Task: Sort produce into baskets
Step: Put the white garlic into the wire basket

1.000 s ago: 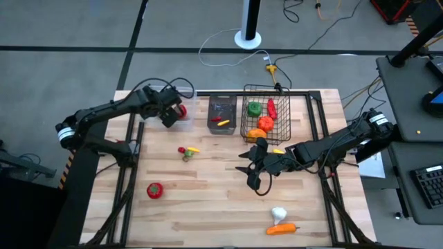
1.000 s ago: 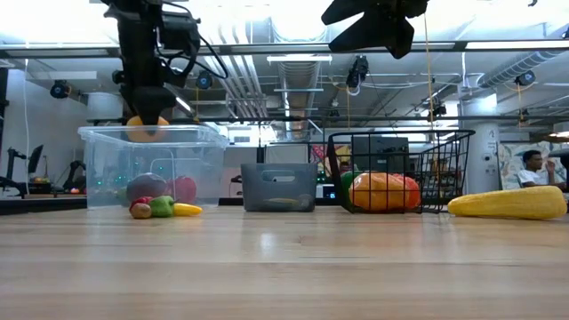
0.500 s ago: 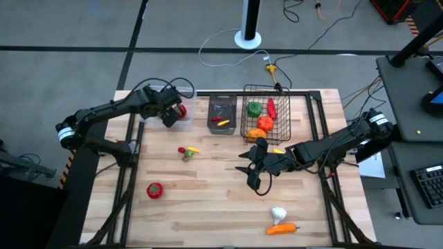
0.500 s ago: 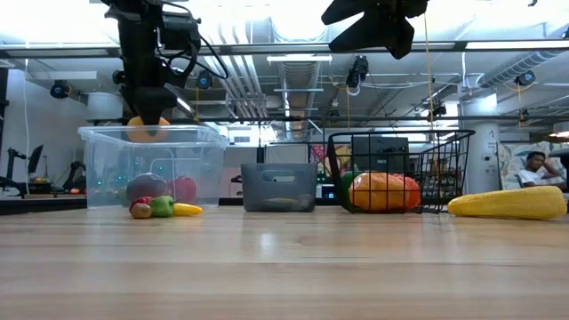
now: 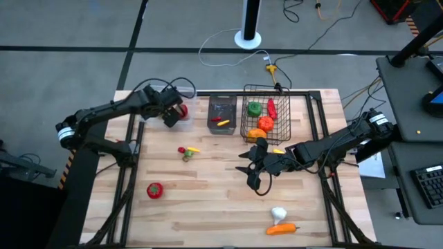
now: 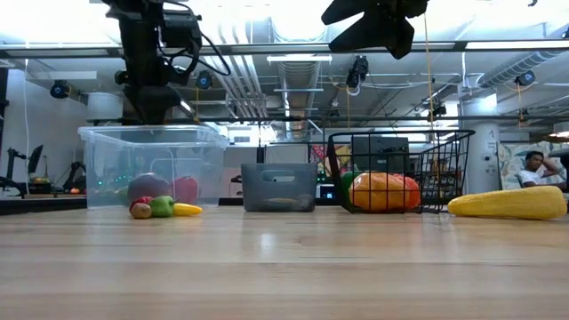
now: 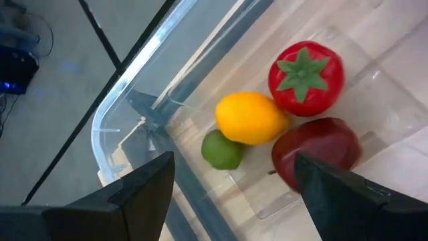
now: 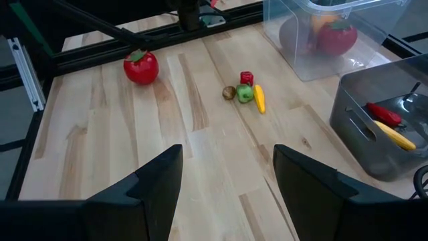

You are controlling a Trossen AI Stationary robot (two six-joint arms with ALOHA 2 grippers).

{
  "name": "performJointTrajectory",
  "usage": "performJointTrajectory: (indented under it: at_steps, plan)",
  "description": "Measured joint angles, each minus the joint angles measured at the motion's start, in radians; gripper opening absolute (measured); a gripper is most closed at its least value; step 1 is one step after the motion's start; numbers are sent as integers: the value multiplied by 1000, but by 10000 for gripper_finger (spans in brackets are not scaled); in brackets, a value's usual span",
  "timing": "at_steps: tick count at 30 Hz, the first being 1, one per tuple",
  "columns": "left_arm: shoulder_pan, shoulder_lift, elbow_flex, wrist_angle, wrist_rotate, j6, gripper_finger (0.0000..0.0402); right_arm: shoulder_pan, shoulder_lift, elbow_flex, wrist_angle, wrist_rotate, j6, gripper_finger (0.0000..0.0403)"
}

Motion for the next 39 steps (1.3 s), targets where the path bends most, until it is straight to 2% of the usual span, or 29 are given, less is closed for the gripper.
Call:
performJointTrajectory:
  at_steps: [5, 11, 24, 29, 32, 39]
  plan:
    - [-64, -10, 0, 0, 1, -23, 286, 0, 0, 0, 0, 0, 8, 224]
    - [-219, -48, 0, -4, 1, -111, 286, 0, 0, 0, -4, 0, 10, 224]
    - [-741, -105, 0, -7, 0, -474, 286, 0, 0, 0, -18, -3, 61, 224]
    - [-934, -89, 0, -1, -65, -625, 286, 0, 0, 0, -29, -101, 110, 224]
    - [-1023, -73, 0, 0, -101, -705, 286, 0, 0, 0, -50, -141, 198, 224]
    - [-1119, -23, 0, 7, -149, -822, 286, 24, 0, 15, -139, -213, 340, 224]
